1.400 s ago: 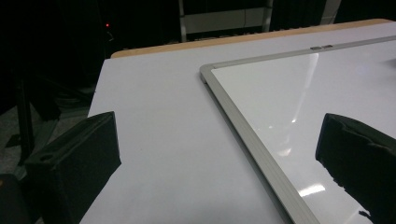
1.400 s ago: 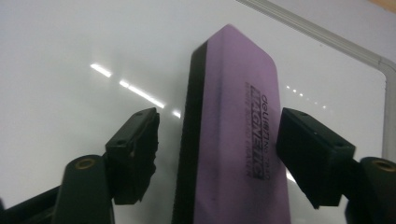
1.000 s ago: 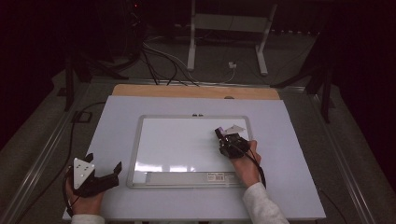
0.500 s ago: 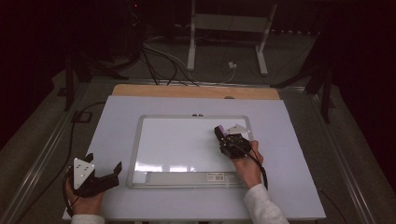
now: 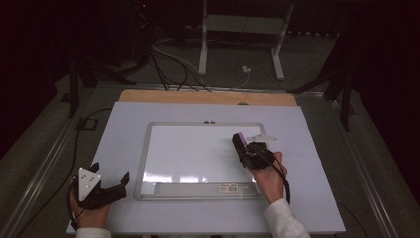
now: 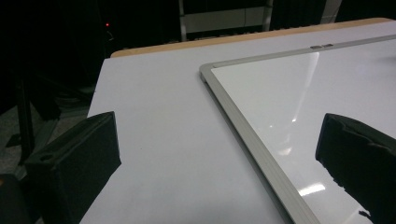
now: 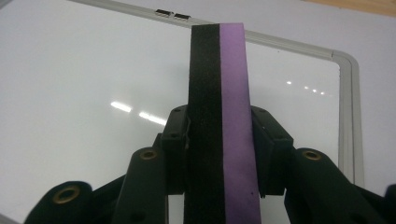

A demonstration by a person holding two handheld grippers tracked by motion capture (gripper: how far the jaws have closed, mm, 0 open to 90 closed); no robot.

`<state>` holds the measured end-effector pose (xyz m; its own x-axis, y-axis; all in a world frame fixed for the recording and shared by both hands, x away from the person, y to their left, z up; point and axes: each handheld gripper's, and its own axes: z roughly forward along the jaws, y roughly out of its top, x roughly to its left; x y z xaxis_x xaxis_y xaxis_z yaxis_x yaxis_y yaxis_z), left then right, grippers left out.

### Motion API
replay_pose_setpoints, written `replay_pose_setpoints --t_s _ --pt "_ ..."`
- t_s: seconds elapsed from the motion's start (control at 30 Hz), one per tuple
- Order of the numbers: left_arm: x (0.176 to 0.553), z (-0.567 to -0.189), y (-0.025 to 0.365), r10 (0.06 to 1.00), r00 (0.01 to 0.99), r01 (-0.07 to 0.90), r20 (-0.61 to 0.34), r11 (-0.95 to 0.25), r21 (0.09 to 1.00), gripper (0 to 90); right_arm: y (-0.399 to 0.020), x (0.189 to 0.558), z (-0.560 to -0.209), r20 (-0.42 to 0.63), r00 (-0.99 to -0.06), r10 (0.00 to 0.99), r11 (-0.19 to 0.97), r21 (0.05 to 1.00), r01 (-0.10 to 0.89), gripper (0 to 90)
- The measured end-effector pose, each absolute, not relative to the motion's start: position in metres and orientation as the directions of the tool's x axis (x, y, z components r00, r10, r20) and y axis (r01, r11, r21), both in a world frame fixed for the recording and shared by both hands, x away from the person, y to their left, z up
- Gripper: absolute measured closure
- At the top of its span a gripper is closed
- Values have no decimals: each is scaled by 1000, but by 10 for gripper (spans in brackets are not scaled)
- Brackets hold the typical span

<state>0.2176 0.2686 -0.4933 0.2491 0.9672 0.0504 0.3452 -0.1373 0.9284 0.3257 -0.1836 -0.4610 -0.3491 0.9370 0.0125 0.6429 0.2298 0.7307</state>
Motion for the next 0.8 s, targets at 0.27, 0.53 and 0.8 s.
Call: replay_pose_setpoints --t_s 0.27,0.53,0.8 --pt "218 -493 268 967 249 346 50 -137 928 6 -190 319 -456 36 -307 951 190 717 671 628" --pt "218 -493 268 967 249 346 50 -137 928 6 -198 311 -455 50 -283 958 166 707 687 627" --pt "218 -493 268 968 247 346 50 -136 928 6 -205 301 -457 60 -264 963 146 707 692 628"
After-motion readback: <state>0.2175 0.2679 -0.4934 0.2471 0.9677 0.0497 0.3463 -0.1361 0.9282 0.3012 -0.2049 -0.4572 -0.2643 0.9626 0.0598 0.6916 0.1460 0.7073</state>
